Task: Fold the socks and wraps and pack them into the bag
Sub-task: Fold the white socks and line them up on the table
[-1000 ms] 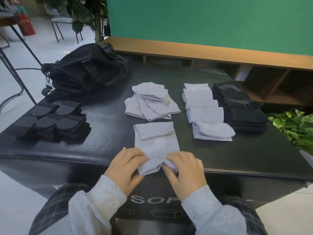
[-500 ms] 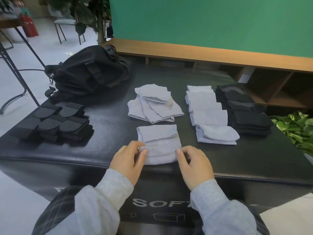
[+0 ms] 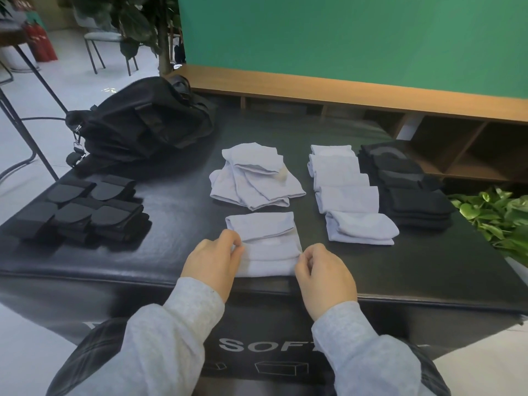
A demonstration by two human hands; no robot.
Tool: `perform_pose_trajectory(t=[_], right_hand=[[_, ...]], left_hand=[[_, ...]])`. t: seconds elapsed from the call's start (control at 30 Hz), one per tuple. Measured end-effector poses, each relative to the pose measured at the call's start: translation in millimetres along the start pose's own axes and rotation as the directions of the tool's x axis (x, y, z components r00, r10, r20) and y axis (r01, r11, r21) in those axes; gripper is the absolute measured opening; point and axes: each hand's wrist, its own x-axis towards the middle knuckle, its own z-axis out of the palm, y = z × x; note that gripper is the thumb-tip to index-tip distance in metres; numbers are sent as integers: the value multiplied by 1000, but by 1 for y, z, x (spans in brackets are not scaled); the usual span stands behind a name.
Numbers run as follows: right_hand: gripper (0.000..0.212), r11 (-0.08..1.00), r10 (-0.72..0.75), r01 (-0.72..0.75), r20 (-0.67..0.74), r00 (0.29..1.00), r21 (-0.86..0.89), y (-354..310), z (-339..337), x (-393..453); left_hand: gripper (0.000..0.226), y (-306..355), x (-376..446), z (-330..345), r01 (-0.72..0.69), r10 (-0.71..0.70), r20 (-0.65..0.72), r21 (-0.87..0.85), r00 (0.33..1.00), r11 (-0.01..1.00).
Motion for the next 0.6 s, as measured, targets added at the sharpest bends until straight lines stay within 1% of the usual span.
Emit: perform_pose_trajectory(t=[0.1,0.2,0.23,0.27,0.33,0.43,0.5,0.6], right_hand=[[11,999,-10,10,0,1000,-40,-1,1,0],[3,997,-45,45,-11,999,-57,-1,1,-2],[12,996,-65,64,-10,998,-64,0,2,-3],[21,994,-90,90,-7,996,-61,3,3,-4],[32,990,-138,138,-8,990,-43,7,4,-5],[36,980,-196,197,18,980,-38,7,1,-8],[38,968,-243,246,52,969,-57,6,-1,-9],[46,953,-279,289,112,954,-86,4,-5,-8]], left_hand=[[18,-2,-1,0,-70,70,-19,18,997,997],[7,-11,-3,6,-220,206,-145,-88,968,971],[8,-16,-4,7,-269,247,-173,-116,953,956],[12,-21,-4,8,-305,283,-162,-133,945,943],[24,-26,-7,6,-359,345,-121,-128,931,925],[40,-26,-8,3,-375,368,-83,-107,926,921],[42,-25,-7,2,-379,373,-76,-79,925,922],[38,-24,-7,1,-385,380,-69,-70,922,920]])
